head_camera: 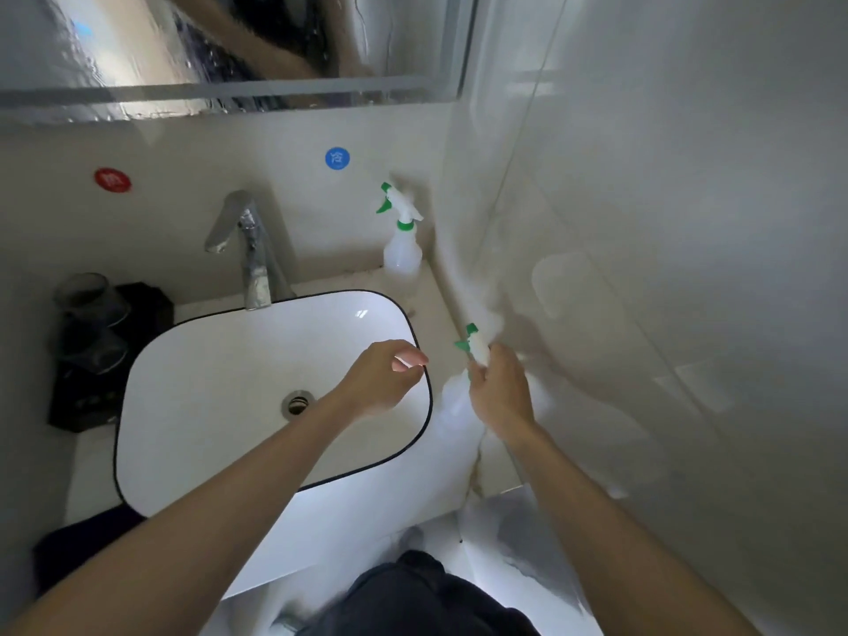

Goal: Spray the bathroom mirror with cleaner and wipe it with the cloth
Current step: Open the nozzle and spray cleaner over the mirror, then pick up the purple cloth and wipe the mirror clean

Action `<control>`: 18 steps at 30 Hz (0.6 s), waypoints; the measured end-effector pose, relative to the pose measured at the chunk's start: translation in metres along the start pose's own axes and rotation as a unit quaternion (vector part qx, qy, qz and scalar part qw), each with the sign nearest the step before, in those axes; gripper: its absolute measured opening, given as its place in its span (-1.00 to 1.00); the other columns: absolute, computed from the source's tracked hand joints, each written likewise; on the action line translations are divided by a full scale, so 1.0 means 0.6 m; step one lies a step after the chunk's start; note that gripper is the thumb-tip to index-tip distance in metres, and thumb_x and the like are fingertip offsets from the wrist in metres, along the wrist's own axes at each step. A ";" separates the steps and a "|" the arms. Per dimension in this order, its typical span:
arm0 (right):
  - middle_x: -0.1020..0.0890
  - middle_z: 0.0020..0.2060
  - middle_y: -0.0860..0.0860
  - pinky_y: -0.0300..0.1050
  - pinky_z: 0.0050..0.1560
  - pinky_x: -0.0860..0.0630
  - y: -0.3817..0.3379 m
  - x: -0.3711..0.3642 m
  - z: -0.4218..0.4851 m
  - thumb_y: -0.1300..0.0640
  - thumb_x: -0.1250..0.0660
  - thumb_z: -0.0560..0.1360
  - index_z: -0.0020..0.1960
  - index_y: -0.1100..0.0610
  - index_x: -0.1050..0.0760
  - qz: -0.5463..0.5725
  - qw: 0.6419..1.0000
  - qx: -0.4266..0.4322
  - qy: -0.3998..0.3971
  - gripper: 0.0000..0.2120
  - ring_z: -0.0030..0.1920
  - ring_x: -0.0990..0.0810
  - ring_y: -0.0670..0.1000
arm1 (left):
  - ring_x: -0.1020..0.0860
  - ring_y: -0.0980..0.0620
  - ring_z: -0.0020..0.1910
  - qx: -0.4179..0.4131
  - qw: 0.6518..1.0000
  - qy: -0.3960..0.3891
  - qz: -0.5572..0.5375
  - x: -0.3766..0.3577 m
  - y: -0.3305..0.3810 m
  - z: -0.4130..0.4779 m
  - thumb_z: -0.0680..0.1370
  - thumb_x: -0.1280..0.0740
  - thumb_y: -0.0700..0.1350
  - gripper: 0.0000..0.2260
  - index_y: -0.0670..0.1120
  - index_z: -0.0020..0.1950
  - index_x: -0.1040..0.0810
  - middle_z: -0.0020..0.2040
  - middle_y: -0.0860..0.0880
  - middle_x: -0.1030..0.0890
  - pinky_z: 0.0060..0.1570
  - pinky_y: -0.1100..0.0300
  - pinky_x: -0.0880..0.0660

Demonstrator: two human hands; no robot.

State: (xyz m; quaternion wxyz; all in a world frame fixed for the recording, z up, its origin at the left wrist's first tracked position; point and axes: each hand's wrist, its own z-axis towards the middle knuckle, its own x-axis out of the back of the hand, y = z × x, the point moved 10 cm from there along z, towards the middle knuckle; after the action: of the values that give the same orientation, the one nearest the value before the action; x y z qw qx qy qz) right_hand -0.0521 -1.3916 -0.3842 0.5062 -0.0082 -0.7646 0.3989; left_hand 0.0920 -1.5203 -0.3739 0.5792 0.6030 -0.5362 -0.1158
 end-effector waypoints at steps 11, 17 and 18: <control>-0.42 0.37 0.14 0.05 0.32 -0.45 -0.092 0.000 0.014 0.16 -0.38 0.55 0.45 0.24 -0.33 -0.006 0.998 0.034 0.048 -0.49 0.31 -0.49 0.19 | -0.66 -0.01 -0.05 0.050 0.989 0.062 -0.121 0.106 -0.075 -0.063 0.62 -0.34 -0.18 -0.84 0.04 -0.04 -0.67 0.00 -0.08 -0.72 -0.04 0.10 -0.54; -0.44 0.39 0.13 0.04 0.41 -0.40 -0.254 -0.115 -0.024 0.19 -0.38 0.55 0.48 0.21 -0.30 0.004 0.990 0.143 -0.003 -0.46 0.39 -0.44 0.15 | -0.65 0.00 -0.15 0.107 0.969 0.145 -0.169 0.216 -0.175 -0.157 0.61 -0.31 -0.27 -0.84 -0.08 0.04 -0.66 -0.04 -0.08 -0.70 0.00 0.04 -0.58; -0.44 0.40 0.12 0.03 0.41 -0.41 -0.281 -0.147 -0.038 0.18 -0.38 0.56 0.49 0.21 -0.30 0.003 0.985 0.168 -0.025 -0.45 0.40 -0.44 0.14 | -0.64 0.02 -0.17 0.117 0.965 0.160 -0.170 0.234 -0.195 -0.179 0.61 -0.31 -0.28 -0.84 -0.12 0.08 -0.66 -0.04 -0.09 -0.69 -0.02 0.14 -0.57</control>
State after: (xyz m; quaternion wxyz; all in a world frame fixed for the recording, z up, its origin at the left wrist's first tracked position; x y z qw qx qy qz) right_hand 0.0747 -1.5294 -0.3435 0.4797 0.0848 -0.6990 0.5235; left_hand 0.2897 -1.5970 -0.3702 0.5547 0.7596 -0.3357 -0.0512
